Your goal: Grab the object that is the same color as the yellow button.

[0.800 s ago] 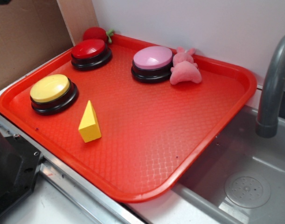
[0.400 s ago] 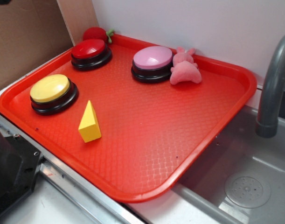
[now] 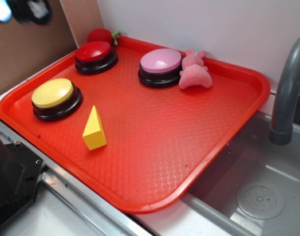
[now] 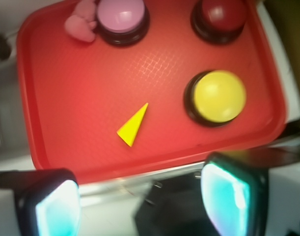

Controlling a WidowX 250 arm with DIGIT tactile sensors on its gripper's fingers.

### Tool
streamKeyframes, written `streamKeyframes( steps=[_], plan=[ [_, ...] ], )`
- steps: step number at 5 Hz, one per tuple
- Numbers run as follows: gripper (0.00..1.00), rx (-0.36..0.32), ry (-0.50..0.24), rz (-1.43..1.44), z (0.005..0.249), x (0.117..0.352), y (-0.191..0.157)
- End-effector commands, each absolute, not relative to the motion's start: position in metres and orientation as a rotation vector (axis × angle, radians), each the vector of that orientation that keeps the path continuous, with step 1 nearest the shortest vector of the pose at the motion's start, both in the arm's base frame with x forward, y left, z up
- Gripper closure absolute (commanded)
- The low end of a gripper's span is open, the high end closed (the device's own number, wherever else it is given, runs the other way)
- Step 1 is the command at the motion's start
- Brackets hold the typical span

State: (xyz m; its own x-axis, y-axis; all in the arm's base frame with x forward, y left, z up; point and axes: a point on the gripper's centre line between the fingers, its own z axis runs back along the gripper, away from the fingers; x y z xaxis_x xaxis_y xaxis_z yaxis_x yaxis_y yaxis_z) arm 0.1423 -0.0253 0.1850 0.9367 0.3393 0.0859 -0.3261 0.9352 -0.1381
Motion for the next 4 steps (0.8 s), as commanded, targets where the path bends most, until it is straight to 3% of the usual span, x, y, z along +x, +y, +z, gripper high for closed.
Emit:
streamKeyframes(
  steps=[1, 2, 3, 4],
  plan=[
    [0.00, -0.168, -0.117, 0.633, 0.117, 0.170, -0.035],
    [0.00, -0.128, -0.095, 0.678, 0.080, 0.172, -0.044],
    [0.00, -0.133, -0.045, 0.734, 0.049, 0.166, -0.040],
    [0.00, -0.149, -0.062, 0.723, 0.026, 0.168, -0.044]
  ],
)
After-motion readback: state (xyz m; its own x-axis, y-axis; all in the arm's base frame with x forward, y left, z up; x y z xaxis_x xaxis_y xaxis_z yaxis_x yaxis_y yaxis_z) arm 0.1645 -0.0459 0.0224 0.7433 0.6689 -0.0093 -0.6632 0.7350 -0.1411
